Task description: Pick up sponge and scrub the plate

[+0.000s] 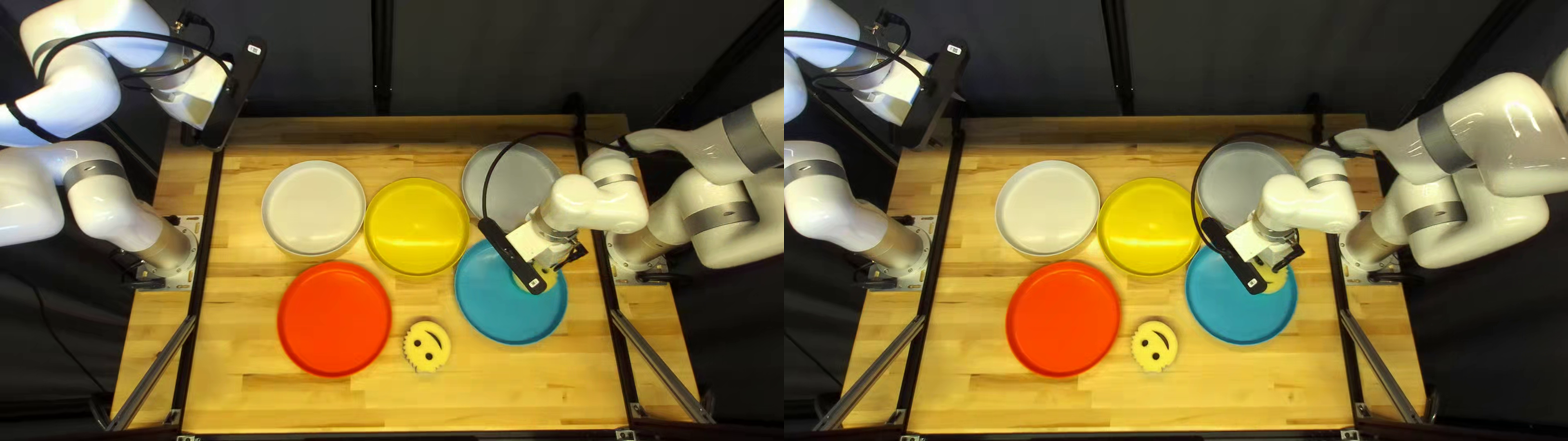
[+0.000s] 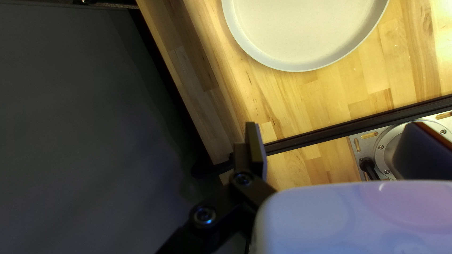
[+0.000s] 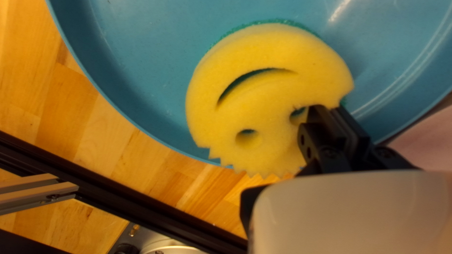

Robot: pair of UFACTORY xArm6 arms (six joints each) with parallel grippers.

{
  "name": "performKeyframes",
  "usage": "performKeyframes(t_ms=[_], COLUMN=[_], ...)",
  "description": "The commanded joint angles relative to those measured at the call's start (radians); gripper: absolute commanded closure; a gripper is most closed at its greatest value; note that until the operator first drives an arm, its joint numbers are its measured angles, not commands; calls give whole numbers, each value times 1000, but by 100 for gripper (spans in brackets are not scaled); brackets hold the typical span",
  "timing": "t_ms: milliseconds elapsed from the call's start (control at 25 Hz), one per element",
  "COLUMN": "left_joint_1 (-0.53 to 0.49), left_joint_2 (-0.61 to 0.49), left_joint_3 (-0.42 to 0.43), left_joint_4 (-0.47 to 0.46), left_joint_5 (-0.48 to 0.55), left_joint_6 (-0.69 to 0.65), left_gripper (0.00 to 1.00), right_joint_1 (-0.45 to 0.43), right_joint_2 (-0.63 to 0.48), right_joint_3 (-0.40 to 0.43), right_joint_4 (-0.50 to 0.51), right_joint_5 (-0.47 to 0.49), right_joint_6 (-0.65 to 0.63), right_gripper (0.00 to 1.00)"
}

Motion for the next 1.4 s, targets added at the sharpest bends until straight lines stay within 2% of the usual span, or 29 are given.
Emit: performKeyframes(t_ms=[40, 280, 440, 640, 720, 1080, 1280, 1400], left_joint_1=[0, 0, 0, 0, 0, 0, 0, 0], left_joint_2=[0, 0, 0, 0, 0, 0, 0, 0], left_joint_3=[0, 0, 0, 0, 0, 0, 0, 0], left_joint_4=[0, 0, 0, 0, 0, 0, 0, 0], left_joint_5=[0, 0, 0, 0, 0, 0, 0, 0], left_joint_6=[0, 0, 0, 0, 0, 0, 0, 0], left_gripper=[0, 0, 0, 0, 0, 0, 0, 0], right_joint_1=[9, -3, -7, -6, -3, 33, 37, 35], right_joint_2=[83, 182, 200, 186, 133, -44, -54, -4], right_joint_3=[-81, -190, -212, -170, -114, 24, 29, -13], right_joint_4=[-29, -71, -82, -76, -60, -18, -6, -12], right_joint_5=[-23, -36, -40, -65, -58, 28, 44, 32], right_joint_6=[16, 10, 6, -4, -9, 17, 18, 18], right_gripper=[100, 100, 100, 100, 100, 100, 100, 100])
